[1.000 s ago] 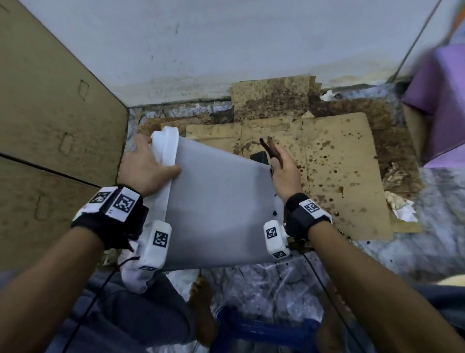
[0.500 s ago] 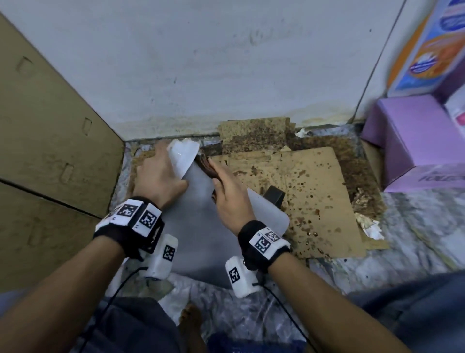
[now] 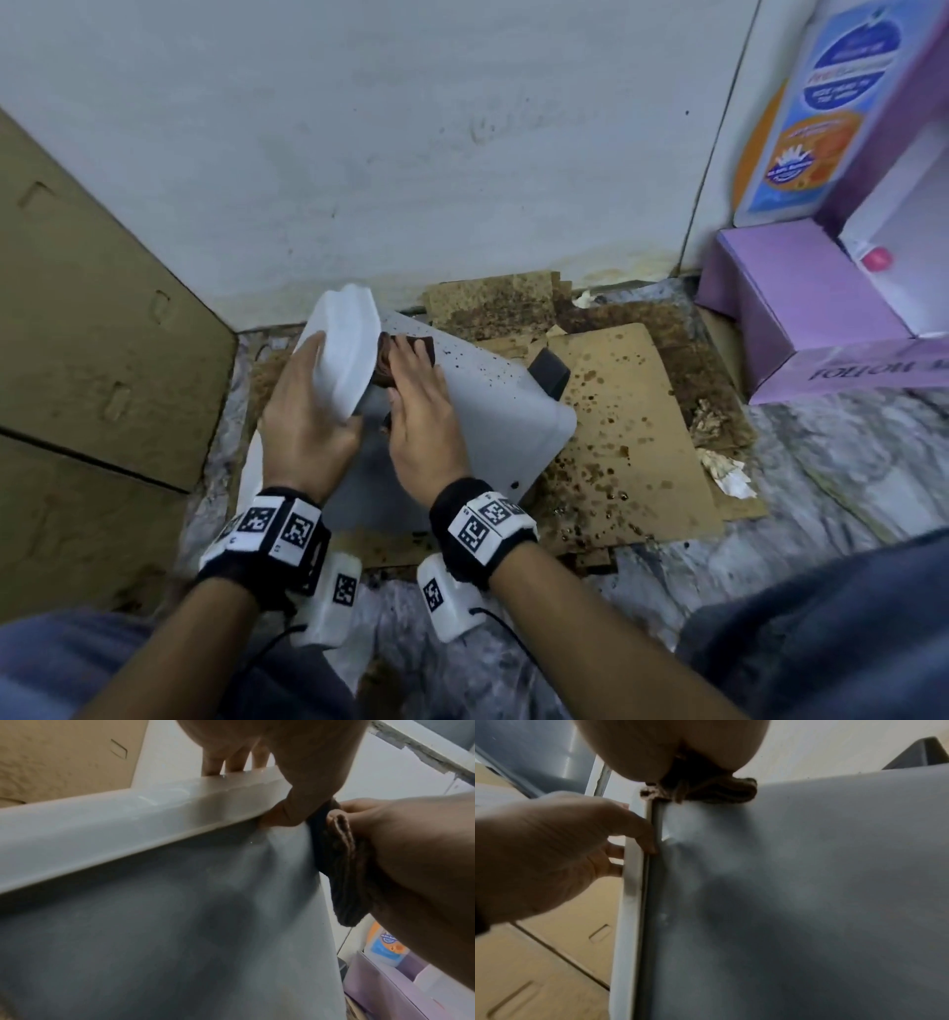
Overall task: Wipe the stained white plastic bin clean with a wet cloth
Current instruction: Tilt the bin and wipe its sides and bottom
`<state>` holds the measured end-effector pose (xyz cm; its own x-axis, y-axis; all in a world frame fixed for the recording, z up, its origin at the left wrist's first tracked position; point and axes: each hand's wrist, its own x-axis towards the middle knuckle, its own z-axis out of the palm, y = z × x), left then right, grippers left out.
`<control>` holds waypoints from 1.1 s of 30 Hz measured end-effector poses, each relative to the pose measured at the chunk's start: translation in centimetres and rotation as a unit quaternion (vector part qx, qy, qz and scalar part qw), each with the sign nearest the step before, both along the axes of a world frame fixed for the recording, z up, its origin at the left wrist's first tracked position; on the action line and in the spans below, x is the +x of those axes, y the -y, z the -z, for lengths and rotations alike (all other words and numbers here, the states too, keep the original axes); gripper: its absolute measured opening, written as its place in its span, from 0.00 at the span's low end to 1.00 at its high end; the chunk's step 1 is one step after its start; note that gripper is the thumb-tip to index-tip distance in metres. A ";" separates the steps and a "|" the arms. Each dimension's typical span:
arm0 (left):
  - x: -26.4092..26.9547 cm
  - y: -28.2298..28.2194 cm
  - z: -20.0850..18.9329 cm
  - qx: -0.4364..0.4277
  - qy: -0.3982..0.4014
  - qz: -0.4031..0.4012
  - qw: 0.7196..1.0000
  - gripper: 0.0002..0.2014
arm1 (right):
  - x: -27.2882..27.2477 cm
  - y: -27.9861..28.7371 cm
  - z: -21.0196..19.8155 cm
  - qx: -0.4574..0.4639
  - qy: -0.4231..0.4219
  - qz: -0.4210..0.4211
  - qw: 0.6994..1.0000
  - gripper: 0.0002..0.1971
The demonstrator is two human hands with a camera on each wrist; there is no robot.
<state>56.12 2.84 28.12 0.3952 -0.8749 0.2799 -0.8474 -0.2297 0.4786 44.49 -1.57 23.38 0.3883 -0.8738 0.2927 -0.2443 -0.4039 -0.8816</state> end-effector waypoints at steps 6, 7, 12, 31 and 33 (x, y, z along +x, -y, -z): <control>0.4 -0.6 0.6 0.007 0.004 0.014 1.000 0.49 | 0.4 -0.9 0.3 -0.017 -0.002 0.012 1.000 0.25; 0.2 -0.6 0.6 0.014 -0.003 0.012 1.000 0.50 | 0.3 -0.9 0.1 -0.019 -0.010 0.014 1.000 0.25; 0.1 -0.7 0.3 0.041 -0.009 0.026 0.999 0.49 | -0.1 0.1 -1.4 0.001 -0.022 0.033 0.999 0.22; 0.2 1.8 -3.3 0.080 -0.203 -0.108 0.970 0.37 | -1.1 1.6 -2.3 0.067 -0.040 0.005 0.997 0.16; 0.0 2.1 -2.9 0.064 -0.210 -0.117 0.968 0.35 | -1.3 1.3 -2.0 0.050 -0.040 0.009 0.998 0.16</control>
